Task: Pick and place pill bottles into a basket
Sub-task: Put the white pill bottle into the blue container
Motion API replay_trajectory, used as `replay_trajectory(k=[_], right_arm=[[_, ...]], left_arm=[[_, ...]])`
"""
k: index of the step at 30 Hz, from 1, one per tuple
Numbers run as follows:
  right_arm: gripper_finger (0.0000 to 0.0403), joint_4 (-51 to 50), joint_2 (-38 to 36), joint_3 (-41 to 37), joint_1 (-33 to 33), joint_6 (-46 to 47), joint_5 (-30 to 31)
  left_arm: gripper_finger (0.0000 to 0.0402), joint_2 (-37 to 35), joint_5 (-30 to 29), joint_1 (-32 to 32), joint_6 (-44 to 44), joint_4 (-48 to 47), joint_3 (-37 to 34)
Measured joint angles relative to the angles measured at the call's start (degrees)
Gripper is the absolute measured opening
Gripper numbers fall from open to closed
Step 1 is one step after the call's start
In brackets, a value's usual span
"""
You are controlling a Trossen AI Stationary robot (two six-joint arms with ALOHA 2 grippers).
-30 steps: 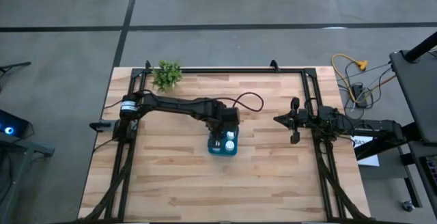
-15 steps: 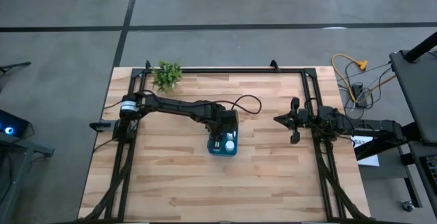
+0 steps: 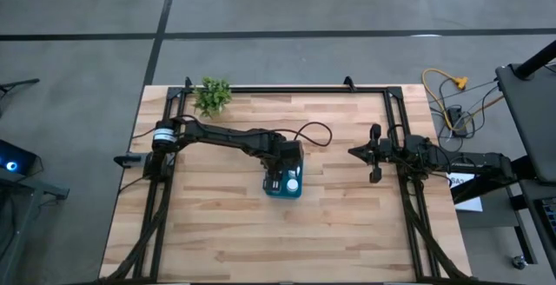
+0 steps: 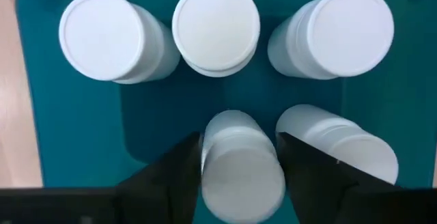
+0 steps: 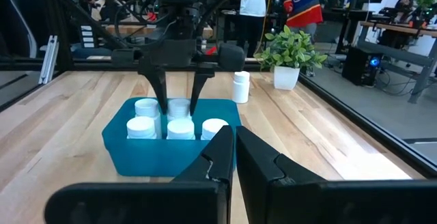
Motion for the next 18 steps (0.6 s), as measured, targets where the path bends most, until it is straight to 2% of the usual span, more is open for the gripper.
replay_trajectory(k=[5,18], right_arm=[[0.0008,-0.04,0.0,0.0,-0.01,-0.29,0.02],[0.0008,-0.04,0.0,0.0,0.0,-0.32,0.02]], left_arm=[[0.0208,0.0,0.67,0.0,0.02,0.0,0.0],[0.0216,-1.41,0.84,-0.02,-0.17,-0.59,3.12]])
